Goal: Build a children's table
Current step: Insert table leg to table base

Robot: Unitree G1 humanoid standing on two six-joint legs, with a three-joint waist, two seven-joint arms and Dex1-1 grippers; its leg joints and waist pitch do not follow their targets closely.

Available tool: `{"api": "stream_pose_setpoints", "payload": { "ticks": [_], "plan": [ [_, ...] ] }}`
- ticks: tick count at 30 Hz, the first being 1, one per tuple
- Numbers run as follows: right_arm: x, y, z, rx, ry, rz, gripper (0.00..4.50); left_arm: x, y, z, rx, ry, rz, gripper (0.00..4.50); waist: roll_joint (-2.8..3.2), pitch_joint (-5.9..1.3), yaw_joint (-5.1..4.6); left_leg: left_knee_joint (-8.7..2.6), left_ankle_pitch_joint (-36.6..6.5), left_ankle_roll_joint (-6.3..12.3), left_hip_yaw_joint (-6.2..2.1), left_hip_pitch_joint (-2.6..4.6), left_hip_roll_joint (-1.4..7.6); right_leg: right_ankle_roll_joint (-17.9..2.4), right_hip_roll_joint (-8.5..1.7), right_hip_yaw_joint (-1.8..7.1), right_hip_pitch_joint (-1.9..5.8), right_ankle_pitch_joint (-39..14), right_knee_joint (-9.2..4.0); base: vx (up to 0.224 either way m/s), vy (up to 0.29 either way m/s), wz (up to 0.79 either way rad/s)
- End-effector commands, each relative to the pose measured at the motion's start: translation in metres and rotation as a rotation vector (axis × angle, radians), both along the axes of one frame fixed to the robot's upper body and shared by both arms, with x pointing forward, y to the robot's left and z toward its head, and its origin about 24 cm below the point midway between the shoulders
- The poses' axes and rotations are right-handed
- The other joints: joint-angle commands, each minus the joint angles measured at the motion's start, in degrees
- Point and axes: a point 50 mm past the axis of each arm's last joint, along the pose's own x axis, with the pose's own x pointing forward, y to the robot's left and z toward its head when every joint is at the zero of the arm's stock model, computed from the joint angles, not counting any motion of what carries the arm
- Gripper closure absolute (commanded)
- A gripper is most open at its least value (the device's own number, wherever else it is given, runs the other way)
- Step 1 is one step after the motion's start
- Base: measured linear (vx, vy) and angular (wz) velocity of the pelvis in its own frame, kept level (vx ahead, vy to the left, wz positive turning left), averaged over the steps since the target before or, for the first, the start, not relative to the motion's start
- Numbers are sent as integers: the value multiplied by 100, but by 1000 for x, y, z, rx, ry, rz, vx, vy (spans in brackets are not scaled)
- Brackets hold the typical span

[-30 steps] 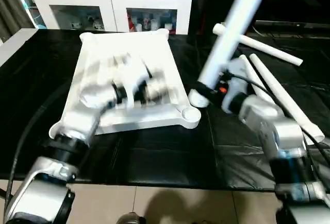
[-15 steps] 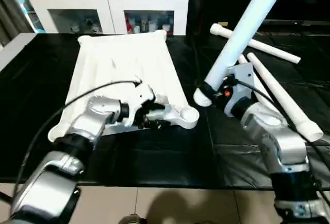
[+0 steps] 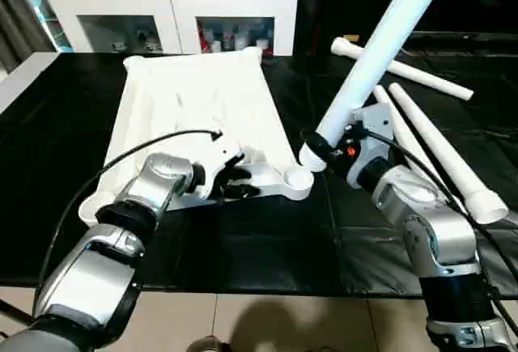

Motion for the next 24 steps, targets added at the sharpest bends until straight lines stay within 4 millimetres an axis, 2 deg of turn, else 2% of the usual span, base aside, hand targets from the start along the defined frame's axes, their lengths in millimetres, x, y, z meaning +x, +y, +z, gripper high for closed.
{"api": "stream_pose_setpoints", "payload": {
  "ticks": [1, 3, 5, 9, 11, 14, 18, 22, 24],
  "plan": [
    [-1, 3, 6, 3, -24, 9, 257, 4, 4, 5, 15, -10, 15, 293, 57, -434, -14, -475, -1678, -147, -181, 189, 362, -1146, -558, 305, 275, -1413, -466, 0, 0, 0],
    [-1, 3, 7, 2, -24, 10, 257, 5, 3, 5, 14, -9, 16, 296, 52, -434, -14, -477, -1689, -149, -180, 190, 367, -1150, -560, 309, 275, -1410, -469, 0, 0, 0],
    [-1, 3, 7, 0, -23, 14, 257, 6, 3, 7, 4, -1, 19, 329, 51, -430, -15, -479, -1727, -152, -184, 190, 363, -1147, -568, 306, 280, -1486, -472, 0, 0, 0],
    [-1, 4, 6, -15, -18, 43, 257, 6, 2, 7, -10, 15, 22, 348, 54, -430, -18, -478, -1711, -137, -183, 187, 364, -1158, -566, 305, 283, -1474, -474, 0, 0, 0],
    [-2, 6, 4, -29, -14, 73, 257, 6, 3, 6, -16, 25, 31, 376, 52, -430, -17, -479, -1689, -122, -185, 183, 367, -1164, -566, 307, 287, -1435, -471, 0, 0, 0],
    [-3, 8, 0, -74, -5, 140, 257, 6, 3, 5, -18, 43, 41, 389, 42, -426, -13, -475, -1700, -97, -181, 182, 367, -1174, -572, 310, 291, -1462, -479, 0, 0, 0],
    [1, 5, -4, -100, 6, 159, 257, 4, 0, 2, -43, 88, 74, 419, 38, -435, -27, -461, -1580, -49, -176, 170, 373, -1272, -574, 304, 301, -1294, -457, 0, 0, 0],
    [4, 0, -9, -136, 20, 173, 257, -4, -8, -4, -39, 130, 30, 438, -2, -442, -39, -445, -1366, 52, -171, 142, 373, -1364, -589, 299, 336, -1098, -436, 0, 0, 0],
    [7, -4, -12, -166, 25, 179, 257, -12, -19, -7, -43, 136, -27, 444, -5, -438, -48, -436, -1293, 97, -160, 147, 385, -1394, -590, 301, 321, -1108, -447, 0, 0, 0]
  ]
}}
